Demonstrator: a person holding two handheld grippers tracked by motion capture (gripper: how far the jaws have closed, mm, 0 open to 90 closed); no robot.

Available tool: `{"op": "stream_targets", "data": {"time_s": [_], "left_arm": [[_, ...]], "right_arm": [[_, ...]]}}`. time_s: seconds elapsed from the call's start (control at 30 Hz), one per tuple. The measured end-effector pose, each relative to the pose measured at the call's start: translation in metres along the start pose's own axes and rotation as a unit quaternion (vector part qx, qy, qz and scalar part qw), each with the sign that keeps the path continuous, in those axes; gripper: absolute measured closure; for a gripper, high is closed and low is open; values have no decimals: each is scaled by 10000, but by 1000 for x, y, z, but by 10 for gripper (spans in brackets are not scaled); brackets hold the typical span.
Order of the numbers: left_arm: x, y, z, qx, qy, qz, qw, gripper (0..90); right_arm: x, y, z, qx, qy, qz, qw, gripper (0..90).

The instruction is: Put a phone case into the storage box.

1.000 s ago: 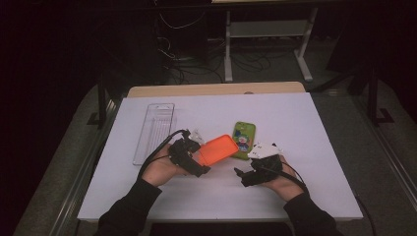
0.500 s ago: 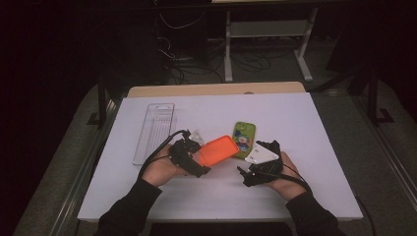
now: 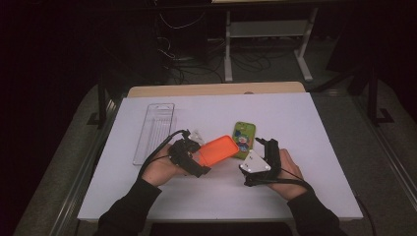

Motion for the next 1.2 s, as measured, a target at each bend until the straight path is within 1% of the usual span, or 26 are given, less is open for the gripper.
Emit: {"op": "stream_targets", "data": {"time_s": [0.1,0.17,0.27,0.33,0.4,0.43,0.47,0.53,0.57,0.6,0.63,0.67,0.7,0.73,0.77,0.8,0.83,0.87,0.9,0.93,0.97,1.07,1.1,1.13,1.17,1.2], "left_arm": [[0,0,0,4,-9,-1,10000,162],[0,-1,1,13,31,19,10000,162],[1,-1,0,55,48,28,10000,162],[2,-1,1,97,70,-28,9999,162],[1,-3,-1,95,22,30,9999,162],[0,-2,0,147,52,30,9999,162],[0,-2,-1,71,33,1,10000,162],[0,-2,0,77,-3,-30,10000,162],[-1,-3,1,123,22,6,9999,162],[0,-3,0,67,-27,2,10000,162],[0,-2,0,33,-63,3,10000,162],[0,-2,0,-33,-82,-10,10000,162],[0,-2,0,-60,-105,-18,9999,162],[1,-1,1,-42,-112,-26,9999,162],[2,-2,2,-65,-92,1,9999,162],[2,-1,3,-54,-69,0,10000,162],[3,-1,4,-94,-66,19,9999,162],[2,-1,4,-97,-60,19,9999,162],[3,-1,5,-139,-76,12,9999,162],[3,-2,5,-151,-98,4,9998,162],[3,-3,6,-98,-68,30,9999,162],[4,-4,9,-137,-67,20,9999,162],[4,-5,9,-204,-105,17,9997,162],[4,-5,11,-187,-94,23,9998,162],[4,-5,12,-215,-106,14,9997,162],[4,-6,13,-219,-91,10,9997,162]], "right_arm": [[-1,-2,1,163,22,-82,9998,4],[-1,-4,1,356,17,-157,9992,4],[-2,-6,1,489,41,-250,9985,4],[-2,-5,3,690,94,-296,9971,4],[-2,-5,4,817,117,-354,9960,4],[-2,-4,4,913,119,-407,9949,4],[-2,-4,4,1030,128,-500,9933,4],[-1,-5,5,1231,136,-563,9907,7],[-2,-5,6,1249,167,-607,9902,7],[-2,-5,7,1298,179,-666,9891,7],[-2,-6,8,1368,210,-724,9877,7],[-2,-7,9,1767,202,-785,9809,8],[-2,-7,9,1767,202,-785,9809,8],[-2,-9,10,1767,274,-856,9802,9],[-2,-9,13,1944,339,-915,9761,9],[-2,-9,14,2031,357,-986,9735,9],[-2,-9,15,2162,344,-1010,9705,9],[-2,-10,16,2229,409,-1044,9684,9],[-1,-13,15,2215,357,-1025,9691,10],[-1,-13,17,2313,435,-1101,9657,10],[0,-13,18,2368,472,-1174,9633,10],[-1,-15,21,2462,569,-1212,9599,10],[0,-15,23,2577,615,-1248,9562,11],[0,-16,24,2597,649,-1276,9550,11],[0,-16,25,2645,669,-1323,9529,11],[-1,-17,25,2684,681,-1319,9518,11]]}}
Point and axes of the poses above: each handheld gripper's, and its own axes: x roughly backward along the jaws, z roughly out of its top, y roughly to its right, the point moved 9 cm from there along -x, roughly forward along the jaws, and after that the axes turned 13 degrees about -x, right-handed, at the moved point
